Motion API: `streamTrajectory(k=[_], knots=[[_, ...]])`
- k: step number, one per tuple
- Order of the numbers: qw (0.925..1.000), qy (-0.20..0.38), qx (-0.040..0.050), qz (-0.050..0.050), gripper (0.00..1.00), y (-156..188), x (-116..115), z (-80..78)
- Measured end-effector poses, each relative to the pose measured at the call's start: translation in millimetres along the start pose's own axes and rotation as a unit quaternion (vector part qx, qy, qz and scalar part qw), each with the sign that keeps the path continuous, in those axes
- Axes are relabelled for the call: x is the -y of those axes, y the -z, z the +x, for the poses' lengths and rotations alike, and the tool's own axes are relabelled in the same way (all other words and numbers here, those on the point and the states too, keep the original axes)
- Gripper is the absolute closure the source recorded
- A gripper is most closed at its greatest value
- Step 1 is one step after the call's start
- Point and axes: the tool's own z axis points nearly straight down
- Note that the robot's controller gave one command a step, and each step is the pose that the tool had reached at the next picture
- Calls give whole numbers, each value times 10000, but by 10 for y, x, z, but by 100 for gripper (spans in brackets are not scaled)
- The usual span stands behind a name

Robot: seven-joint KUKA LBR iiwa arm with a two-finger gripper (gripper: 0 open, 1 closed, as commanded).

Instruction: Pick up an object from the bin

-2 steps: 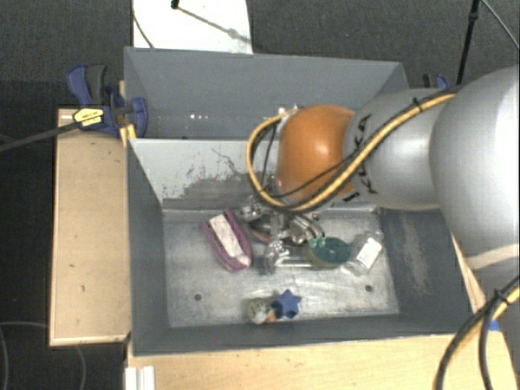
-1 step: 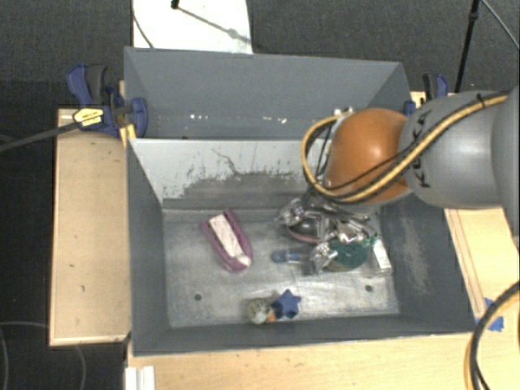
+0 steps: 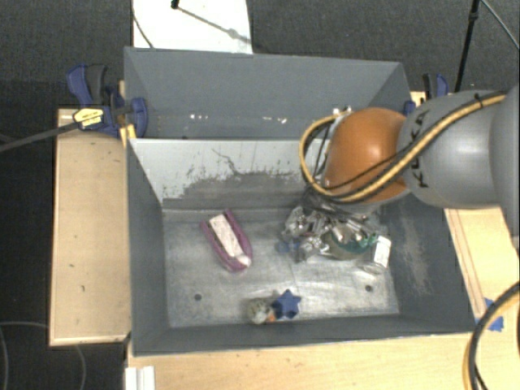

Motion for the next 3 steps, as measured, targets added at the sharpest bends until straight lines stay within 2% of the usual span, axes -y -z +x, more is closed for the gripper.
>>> streamTrajectory(k=[1,2,3], knots=[[9776,2106,2,20,100,1900,223,58],[9970,769,-57,-18,100,1081,13,-31],[9960,894,18,22,100,2481,21,-50]])
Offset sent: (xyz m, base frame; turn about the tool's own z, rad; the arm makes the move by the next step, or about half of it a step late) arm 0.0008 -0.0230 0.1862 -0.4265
